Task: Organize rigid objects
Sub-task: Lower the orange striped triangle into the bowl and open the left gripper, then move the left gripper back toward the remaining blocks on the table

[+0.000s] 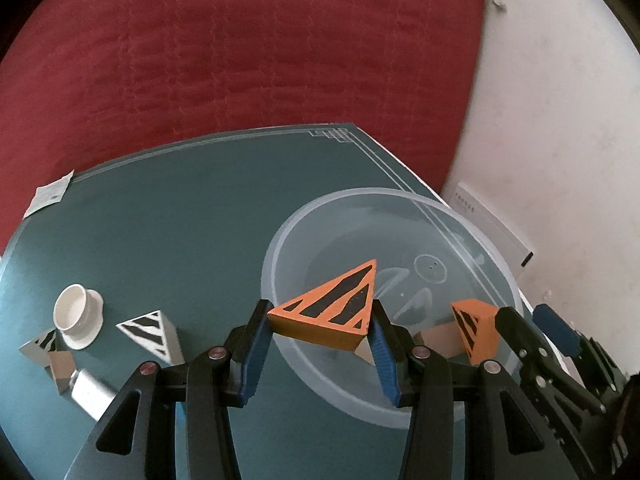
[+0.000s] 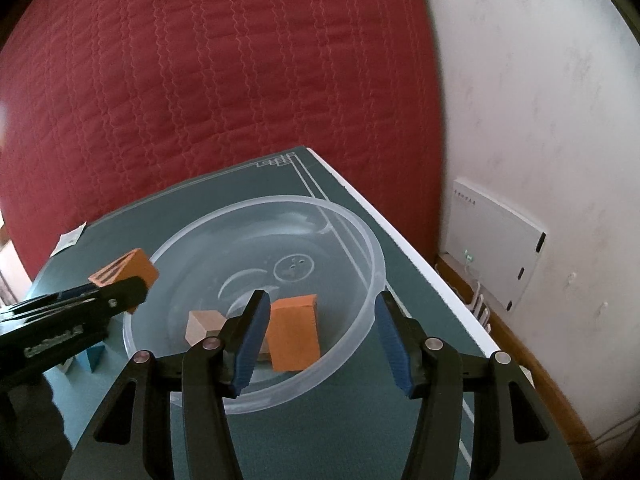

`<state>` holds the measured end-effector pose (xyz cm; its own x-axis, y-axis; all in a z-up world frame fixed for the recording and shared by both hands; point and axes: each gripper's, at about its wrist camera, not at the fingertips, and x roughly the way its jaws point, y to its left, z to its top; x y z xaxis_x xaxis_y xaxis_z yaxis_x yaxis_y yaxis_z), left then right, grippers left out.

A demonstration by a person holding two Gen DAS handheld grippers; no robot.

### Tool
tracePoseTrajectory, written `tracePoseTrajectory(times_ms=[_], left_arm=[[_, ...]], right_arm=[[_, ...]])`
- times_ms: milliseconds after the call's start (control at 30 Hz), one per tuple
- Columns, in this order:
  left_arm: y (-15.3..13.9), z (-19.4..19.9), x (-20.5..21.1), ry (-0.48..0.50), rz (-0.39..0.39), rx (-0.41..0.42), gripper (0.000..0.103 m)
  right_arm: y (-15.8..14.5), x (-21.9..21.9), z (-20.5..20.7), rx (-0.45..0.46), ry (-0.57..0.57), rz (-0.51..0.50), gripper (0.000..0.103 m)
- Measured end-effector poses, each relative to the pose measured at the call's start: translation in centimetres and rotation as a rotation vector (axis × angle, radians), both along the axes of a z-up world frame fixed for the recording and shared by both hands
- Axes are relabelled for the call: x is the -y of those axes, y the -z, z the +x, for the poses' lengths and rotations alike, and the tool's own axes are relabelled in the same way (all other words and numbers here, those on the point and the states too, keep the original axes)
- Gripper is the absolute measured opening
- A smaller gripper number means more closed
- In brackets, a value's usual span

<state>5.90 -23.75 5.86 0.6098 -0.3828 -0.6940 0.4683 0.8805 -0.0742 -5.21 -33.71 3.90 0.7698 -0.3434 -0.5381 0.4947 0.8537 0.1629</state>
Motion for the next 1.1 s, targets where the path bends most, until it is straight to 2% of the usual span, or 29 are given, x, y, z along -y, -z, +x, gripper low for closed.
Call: tracePoseTrajectory(times_ms=[100, 367, 800, 1100], left_arm=[[0.3, 0.3, -0.1, -0.016, -0.001, 0.003, 0.082], [1.0, 0.6, -1.7, -0.061, 0.015, 0.005, 0.084], [1.0, -1.0, -3.2, -0.110, 0.044, 0.043, 0.101], [1.1, -1.4, -4.6, -0.146, 0.051, 0.035, 0.102]], right_arm=[[0.1, 0.1, 0.1, 0.000, -0.004, 0.005, 0.056], [0.0, 0.0, 0.1, 0.000, -0.003, 0.006, 0.056], [0.0, -0.1, 0.2, 0.002, -0.003, 0.005, 0.060], [0.0, -0.2, 0.3, 0.000, 0.002, 0.010, 0.063]])
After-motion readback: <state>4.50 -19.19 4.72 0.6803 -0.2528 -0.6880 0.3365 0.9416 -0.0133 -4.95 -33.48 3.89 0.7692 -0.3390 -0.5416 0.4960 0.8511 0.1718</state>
